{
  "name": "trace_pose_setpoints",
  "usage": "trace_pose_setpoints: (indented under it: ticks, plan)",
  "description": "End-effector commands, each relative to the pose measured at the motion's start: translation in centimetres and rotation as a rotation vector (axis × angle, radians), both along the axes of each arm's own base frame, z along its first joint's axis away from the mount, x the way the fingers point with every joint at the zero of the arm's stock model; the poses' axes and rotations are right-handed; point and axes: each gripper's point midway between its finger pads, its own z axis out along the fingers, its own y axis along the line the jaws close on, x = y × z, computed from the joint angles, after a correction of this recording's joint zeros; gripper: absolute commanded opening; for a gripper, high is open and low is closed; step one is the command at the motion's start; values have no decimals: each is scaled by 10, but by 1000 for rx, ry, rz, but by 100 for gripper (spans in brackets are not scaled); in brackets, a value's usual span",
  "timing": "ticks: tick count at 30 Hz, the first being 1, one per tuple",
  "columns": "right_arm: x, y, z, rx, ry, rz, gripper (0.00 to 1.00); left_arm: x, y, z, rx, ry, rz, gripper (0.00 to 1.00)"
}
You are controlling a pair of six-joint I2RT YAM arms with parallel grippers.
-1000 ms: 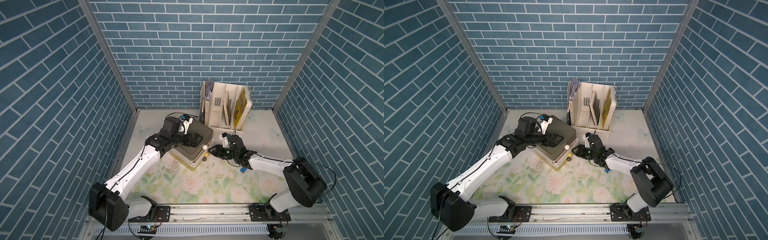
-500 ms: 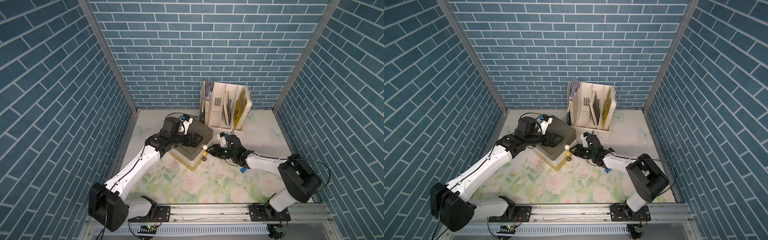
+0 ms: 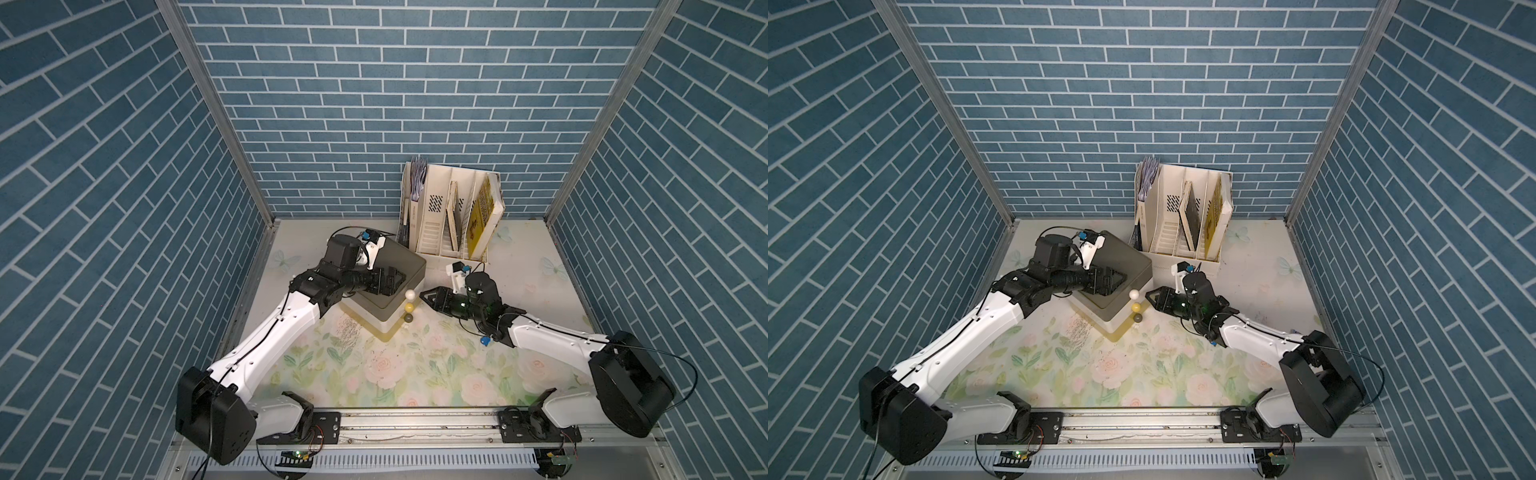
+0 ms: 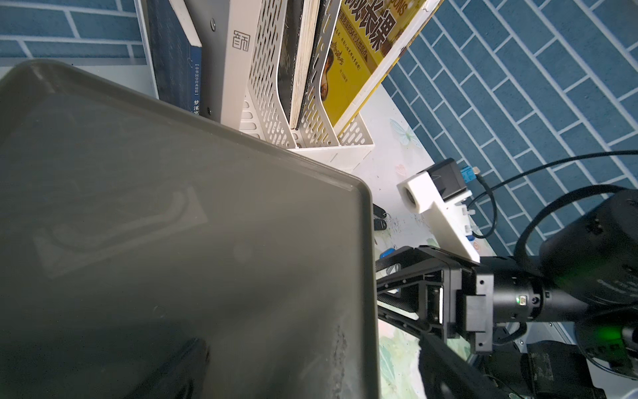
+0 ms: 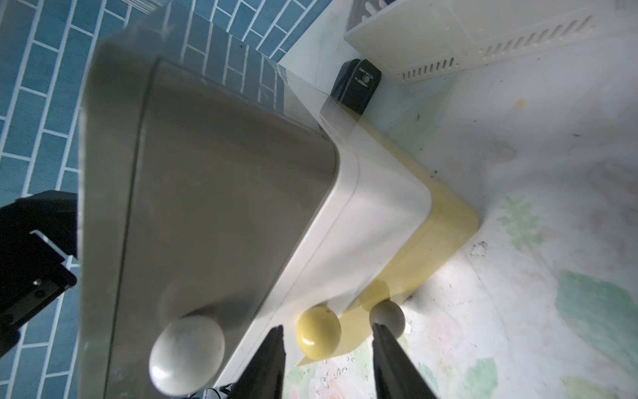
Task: Take the keys out of the drawer
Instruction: Close the drawer in the storage box, then open the drawer in the storage box.
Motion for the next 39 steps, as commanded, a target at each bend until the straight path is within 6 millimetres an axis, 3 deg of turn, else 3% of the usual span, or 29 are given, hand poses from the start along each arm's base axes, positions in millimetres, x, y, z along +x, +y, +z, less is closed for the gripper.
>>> trace_pose_setpoints:
  ticks: [1, 6, 12, 24, 39]
  plan:
    - [-12, -11, -21, -26, 70, -14, 44, -14, 8, -28, 41, 107, 7, 100]
    - [-36, -4, -44, -5, 153, 71, 47, -17, 8, -29, 34, 108, 4, 100]
    - [-50, 26, -61, 2, 188, 187, 49, -19, 10, -30, 34, 110, 9, 100]
    - [-34, 49, -76, -6, 171, 220, 50, -20, 12, -34, 55, 113, 9, 100]
    - [-16, 53, -93, -6, 155, 202, 50, -17, 14, -38, 70, 123, 3, 100]
